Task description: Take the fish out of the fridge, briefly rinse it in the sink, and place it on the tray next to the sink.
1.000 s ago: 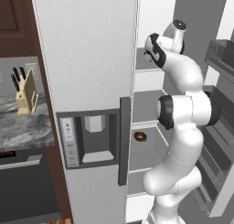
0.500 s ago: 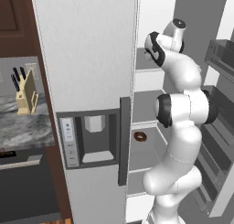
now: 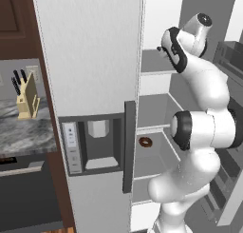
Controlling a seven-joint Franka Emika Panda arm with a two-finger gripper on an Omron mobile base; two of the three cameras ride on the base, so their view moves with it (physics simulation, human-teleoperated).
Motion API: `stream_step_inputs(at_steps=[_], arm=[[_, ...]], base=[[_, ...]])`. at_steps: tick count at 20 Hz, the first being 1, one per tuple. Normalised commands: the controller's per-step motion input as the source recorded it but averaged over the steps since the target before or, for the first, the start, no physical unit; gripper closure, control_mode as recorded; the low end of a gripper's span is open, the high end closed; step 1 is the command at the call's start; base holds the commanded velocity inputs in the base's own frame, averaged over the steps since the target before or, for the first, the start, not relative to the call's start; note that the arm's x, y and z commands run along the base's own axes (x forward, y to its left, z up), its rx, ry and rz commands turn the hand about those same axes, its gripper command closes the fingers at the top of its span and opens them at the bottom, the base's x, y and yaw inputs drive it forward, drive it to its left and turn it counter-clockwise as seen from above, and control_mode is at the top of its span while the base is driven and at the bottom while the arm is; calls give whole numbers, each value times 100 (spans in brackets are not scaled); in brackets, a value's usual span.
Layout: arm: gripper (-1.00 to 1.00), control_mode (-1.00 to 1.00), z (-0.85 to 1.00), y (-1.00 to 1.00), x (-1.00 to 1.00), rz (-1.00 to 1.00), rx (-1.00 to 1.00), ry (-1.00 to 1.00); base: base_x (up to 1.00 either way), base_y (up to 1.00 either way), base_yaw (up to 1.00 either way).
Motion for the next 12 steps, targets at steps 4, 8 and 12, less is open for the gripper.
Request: stream_step_inputs(at_steps=[4, 8, 12], arm=[[100, -100, 48, 21, -100, 9, 0, -30], [100, -100, 9, 4, -100, 6, 0, -11], [100, -100, 5, 0, -100, 5, 0, -2]], base=[[0, 0, 0], [0, 0, 0], [0, 0, 0]])
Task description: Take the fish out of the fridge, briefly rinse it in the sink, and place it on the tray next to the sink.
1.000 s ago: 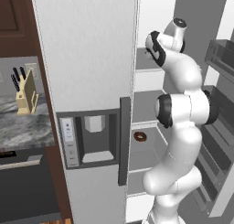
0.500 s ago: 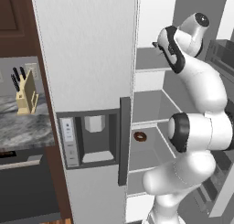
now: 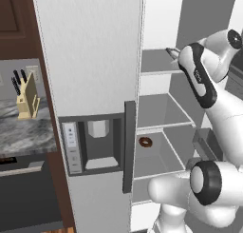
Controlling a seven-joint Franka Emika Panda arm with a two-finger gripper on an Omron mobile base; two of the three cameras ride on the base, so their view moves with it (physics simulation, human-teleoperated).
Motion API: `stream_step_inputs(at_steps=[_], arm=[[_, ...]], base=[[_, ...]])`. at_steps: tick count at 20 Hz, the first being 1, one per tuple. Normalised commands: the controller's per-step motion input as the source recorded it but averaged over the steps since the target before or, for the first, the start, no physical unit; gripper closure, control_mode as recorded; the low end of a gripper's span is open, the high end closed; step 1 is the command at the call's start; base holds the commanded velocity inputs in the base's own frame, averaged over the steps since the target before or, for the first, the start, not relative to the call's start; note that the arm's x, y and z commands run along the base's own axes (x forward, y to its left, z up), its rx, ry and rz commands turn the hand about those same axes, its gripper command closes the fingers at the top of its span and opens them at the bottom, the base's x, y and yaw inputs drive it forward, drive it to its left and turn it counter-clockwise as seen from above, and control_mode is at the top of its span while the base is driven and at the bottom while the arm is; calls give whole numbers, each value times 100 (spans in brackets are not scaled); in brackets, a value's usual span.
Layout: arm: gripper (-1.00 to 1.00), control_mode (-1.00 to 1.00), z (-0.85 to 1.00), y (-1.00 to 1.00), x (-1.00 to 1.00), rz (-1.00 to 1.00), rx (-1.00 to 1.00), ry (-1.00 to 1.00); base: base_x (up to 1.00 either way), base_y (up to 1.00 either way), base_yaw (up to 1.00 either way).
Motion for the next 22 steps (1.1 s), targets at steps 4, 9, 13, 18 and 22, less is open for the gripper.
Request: stream_step_inputs(at_steps=[4, 9, 13, 18, 22], arm=[[100, -100, 0, 6, -100, 4, 0, 0], [100, -100, -28, 13, -100, 5, -4, 1], [100, -100, -91, 19, -100, 6, -18, 13], [100, -100, -99, 38, -100, 5, -27, 24], [100, -100, -45, 55, -96, 1, -42, 9]], base=[[0, 0, 0], [0, 0, 0], [0, 0, 0], [0, 0, 0], [0, 0, 0]])
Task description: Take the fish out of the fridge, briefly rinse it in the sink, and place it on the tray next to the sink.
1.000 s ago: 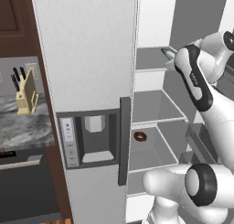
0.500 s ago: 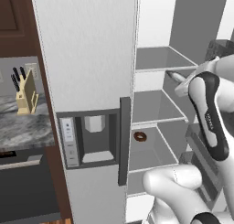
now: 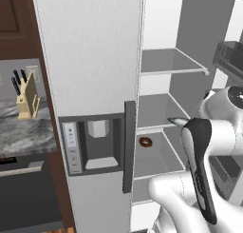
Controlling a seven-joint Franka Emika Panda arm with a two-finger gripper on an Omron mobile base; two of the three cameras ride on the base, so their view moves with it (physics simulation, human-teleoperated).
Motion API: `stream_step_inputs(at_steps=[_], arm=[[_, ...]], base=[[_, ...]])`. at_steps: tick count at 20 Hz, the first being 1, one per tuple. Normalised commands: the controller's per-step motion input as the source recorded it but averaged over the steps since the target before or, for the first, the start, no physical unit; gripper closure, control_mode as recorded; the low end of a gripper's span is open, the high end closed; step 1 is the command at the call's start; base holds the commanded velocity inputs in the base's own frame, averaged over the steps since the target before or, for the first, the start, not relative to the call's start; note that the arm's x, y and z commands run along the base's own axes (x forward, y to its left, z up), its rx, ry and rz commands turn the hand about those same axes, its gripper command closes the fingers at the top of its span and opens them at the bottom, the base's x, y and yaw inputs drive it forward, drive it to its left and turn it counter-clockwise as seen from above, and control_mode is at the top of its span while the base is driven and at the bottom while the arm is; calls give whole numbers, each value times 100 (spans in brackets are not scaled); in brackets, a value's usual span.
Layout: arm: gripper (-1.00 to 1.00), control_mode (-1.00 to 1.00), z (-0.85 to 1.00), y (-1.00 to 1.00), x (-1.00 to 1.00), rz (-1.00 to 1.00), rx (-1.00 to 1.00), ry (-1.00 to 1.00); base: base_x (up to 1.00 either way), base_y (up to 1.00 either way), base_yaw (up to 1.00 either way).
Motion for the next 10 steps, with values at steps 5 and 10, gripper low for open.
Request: stream_step_inputs(at_steps=[5, 10], arm=[[100, -100, -11, 8, -42, -2, -17, -13], [100, -100, -3, 0, -25, 0, 0, 0]], base=[[0, 0, 0], [0, 0, 0]])
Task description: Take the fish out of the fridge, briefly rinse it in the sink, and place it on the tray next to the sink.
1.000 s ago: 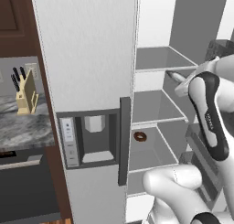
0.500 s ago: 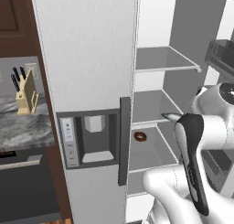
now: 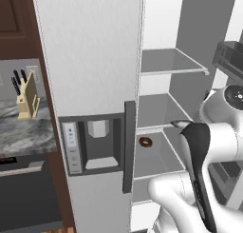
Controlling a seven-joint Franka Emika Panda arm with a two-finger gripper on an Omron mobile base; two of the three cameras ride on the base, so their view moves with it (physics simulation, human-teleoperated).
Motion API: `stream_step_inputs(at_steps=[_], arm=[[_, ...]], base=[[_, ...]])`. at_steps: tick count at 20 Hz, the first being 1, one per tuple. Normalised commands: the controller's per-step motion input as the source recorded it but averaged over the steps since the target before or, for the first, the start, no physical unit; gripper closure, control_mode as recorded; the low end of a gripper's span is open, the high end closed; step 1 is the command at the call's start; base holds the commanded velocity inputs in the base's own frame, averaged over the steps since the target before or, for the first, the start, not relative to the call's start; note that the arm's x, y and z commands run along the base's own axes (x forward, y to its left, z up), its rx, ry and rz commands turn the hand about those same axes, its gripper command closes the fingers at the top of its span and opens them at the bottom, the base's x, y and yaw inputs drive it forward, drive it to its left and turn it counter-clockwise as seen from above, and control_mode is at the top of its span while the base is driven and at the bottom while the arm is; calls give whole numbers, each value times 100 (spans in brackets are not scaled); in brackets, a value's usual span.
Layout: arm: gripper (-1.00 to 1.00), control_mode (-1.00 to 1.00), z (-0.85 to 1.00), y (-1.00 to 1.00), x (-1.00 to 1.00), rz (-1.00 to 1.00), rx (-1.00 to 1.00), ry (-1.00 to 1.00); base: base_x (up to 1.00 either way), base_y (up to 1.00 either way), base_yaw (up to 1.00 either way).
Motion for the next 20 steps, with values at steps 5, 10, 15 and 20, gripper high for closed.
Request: stream_step_inputs(at_steps=[5, 10, 15, 20], arm=[[100, 100, 0, 0, 0, 0, 0, 0], [100, 100, 0, 0, 0, 0, 0, 0], [100, 100, 0, 0, 0, 0, 0, 0], [100, 100, 0, 0, 0, 0, 0, 0]], base=[[-100, 2, 13], [-34, 2, 88], [-1, 17, 97], [41, 96, 40]])
